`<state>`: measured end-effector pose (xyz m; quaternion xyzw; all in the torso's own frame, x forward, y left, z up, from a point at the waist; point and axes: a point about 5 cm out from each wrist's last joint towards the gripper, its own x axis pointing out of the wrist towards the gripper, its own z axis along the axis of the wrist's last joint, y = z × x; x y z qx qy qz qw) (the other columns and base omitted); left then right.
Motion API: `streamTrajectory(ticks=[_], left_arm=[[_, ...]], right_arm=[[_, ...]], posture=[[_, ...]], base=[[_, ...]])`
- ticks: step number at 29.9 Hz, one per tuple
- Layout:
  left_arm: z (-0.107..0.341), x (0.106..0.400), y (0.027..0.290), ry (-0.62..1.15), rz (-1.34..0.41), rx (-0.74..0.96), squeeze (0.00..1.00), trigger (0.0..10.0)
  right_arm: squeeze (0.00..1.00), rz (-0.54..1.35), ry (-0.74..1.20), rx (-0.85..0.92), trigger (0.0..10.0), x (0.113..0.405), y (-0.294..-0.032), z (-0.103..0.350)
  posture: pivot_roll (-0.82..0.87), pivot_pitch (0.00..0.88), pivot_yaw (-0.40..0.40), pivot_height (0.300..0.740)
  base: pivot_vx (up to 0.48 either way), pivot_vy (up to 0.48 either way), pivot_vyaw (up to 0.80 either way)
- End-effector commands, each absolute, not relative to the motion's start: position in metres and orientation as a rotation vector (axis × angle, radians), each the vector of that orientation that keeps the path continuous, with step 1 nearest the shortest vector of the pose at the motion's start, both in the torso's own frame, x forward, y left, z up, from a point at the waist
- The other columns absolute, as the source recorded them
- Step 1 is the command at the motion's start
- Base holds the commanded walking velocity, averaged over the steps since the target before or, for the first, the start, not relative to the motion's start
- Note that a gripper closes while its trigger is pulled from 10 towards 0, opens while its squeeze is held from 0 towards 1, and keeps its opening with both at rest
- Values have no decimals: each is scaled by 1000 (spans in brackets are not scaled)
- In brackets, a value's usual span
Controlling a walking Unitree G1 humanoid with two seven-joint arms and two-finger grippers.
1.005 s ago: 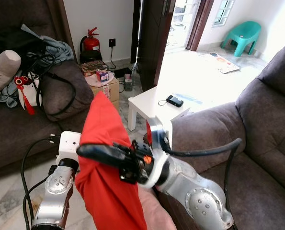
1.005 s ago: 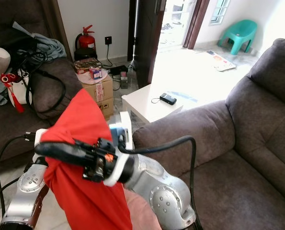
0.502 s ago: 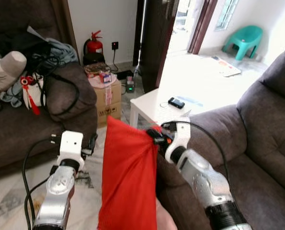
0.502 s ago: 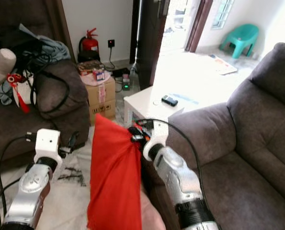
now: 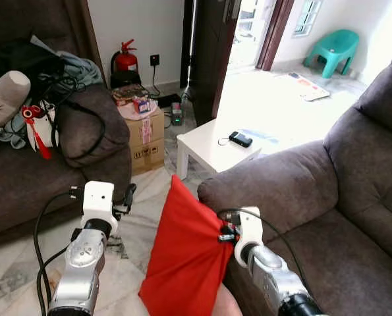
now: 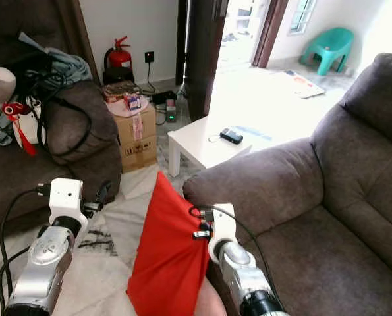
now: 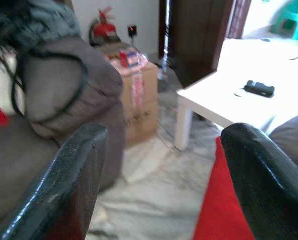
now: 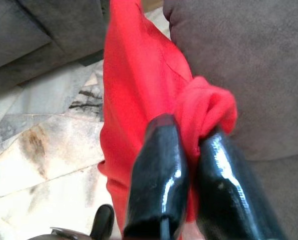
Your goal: Move the pillow to the sofa from floor
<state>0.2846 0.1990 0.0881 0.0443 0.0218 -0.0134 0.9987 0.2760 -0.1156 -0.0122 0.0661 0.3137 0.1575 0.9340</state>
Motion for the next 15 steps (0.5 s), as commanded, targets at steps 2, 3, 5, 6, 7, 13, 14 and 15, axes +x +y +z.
streamTrajectory(ticks=[2, 3, 5, 6, 7, 13, 14, 15], left_arm=[[81, 278, 199, 97, -63, 22, 0, 10000], [77, 273, 199, 133, -111, -32, 0, 10000], [74, 269, 199, 165, -152, -61, 0, 10000], [69, 264, 200, 197, -198, -50, 0, 10000], [66, 260, 202, 222, -223, -44, 0, 10000], [63, 246, 222, 297, -259, 8, 0, 10000], [63, 246, 222, 297, -259, 8, 0, 10000], [65, 244, 225, 306, -275, 0, 0, 10000]], right_arm=[[0, 435, 592, 136, 10000, 278, -117, -7], [0, 536, 607, 146, 10000, 273, -113, -9], [0, 627, 609, 145, 10000, 268, -109, -10], [0, 737, 617, 149, 10000, 262, -105, -11], [0, 807, 629, 134, 10000, 258, -103, -12], [0, 907, 598, 142, 10000, 261, -122, -4], [0, 907, 598, 142, 10000, 261, -122, -4], [0, 890, 588, 148, 10000, 265, -128, 0]], posture=[[191, 0, -118, 740], [190, 0, -120, 740], [191, 0, -121, 740], [192, 0, -121, 740], [188, 0, -120, 740], [204, 0, -122, 740], [204, 0, -122, 740], [198, 0, -120, 740]], base=[[0, 0, 0], [0, 0, 0], [0, 0, 0], [0, 0, 0], [0, 0, 0], [0, 0, 0], [0, 0, 0], [0, 0, 0]])
